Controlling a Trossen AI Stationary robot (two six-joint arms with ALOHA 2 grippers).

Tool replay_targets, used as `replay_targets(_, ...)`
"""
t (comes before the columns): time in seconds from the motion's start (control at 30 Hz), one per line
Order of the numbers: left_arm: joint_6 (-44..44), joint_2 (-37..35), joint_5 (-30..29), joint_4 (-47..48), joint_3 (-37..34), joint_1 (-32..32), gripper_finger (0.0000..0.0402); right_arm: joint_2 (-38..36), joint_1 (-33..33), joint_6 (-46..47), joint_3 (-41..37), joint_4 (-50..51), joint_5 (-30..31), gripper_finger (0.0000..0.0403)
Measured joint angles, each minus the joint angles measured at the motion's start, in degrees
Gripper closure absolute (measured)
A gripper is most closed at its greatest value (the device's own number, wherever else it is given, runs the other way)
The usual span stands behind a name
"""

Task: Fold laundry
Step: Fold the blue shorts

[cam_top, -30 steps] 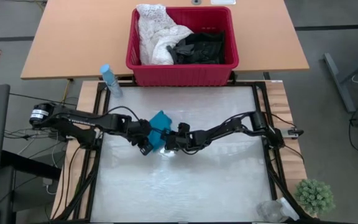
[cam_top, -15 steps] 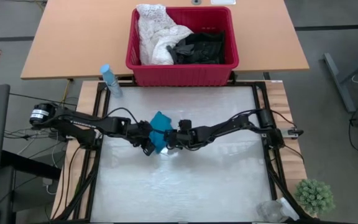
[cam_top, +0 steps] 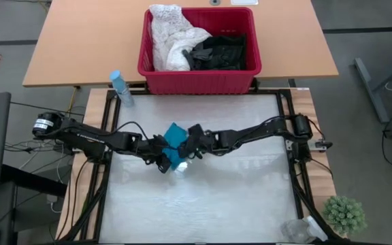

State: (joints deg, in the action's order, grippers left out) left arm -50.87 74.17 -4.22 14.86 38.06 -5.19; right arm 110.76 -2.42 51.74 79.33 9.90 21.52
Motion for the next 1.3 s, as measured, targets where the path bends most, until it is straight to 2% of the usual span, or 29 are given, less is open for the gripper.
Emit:
replay_targets(0.07, -0.02, 0.0, -0.35, 0.08, 0.0, -0.05, 0.0391, -0.02, 0.87, 0.11, 0.07, 1.28, -1.42, 0.022)
replay_targets(0.17, -0.02, 0.0, -0.62, 0.2, 0.0, -0.01, 0.0391, 0.07, 1.63, 0.41, -0.05, 6.75, 1.01, 0.0219)
replay_targets(0.23, 0.0, 0.0, -0.65, 0.19, 0.0, -0.01, 0.0391, -0.07, 2.41, -1.58, -0.09, 8.78, 0.3, 0.0217)
replay_targets(0.4, 0.0, 0.0, -1.16, 0.19, 0.0, 0.02, 0.0391, 0.07, 3.32, -4.21, -0.04, 7.99, -5.51, 0.0201)
replay_targets(0.63, 0.01, 0.0, -1.2, 0.2, 0.0, -0.01, 0.0391, 0.08, 4.17, -4.21, -0.04, 9.72, -5.41, 0.0158)
replay_targets(0.77, 0.03, 0.0, -2.1, 0.21, 0.0, -0.01, 0.0391, 0.09, 4.64, -3.95, -0.04, 8.67, -6.01, 0.0149)
replay_targets(1.13, 0.04, 0.0, -2.42, 0.23, 0.0, 0.02, 0.0391, 2.69, 5.12, -3.61, -0.02, 6.83, -9.02, 0.015)
replay_targets(1.23, 0.44, 0.0, -2.48, 0.23, 0.0, 0.02, 0.0391, 3.72, 5.14, -3.59, -0.02, 6.16, -10.41, 0.0165)
replay_targets(1.3, 0.45, 0.0, -2.47, 0.27, 0.02, 0.02, 0.0391, 3.78, 5.1, -3.61, -0.02, 5.93, -10.74, 0.019)
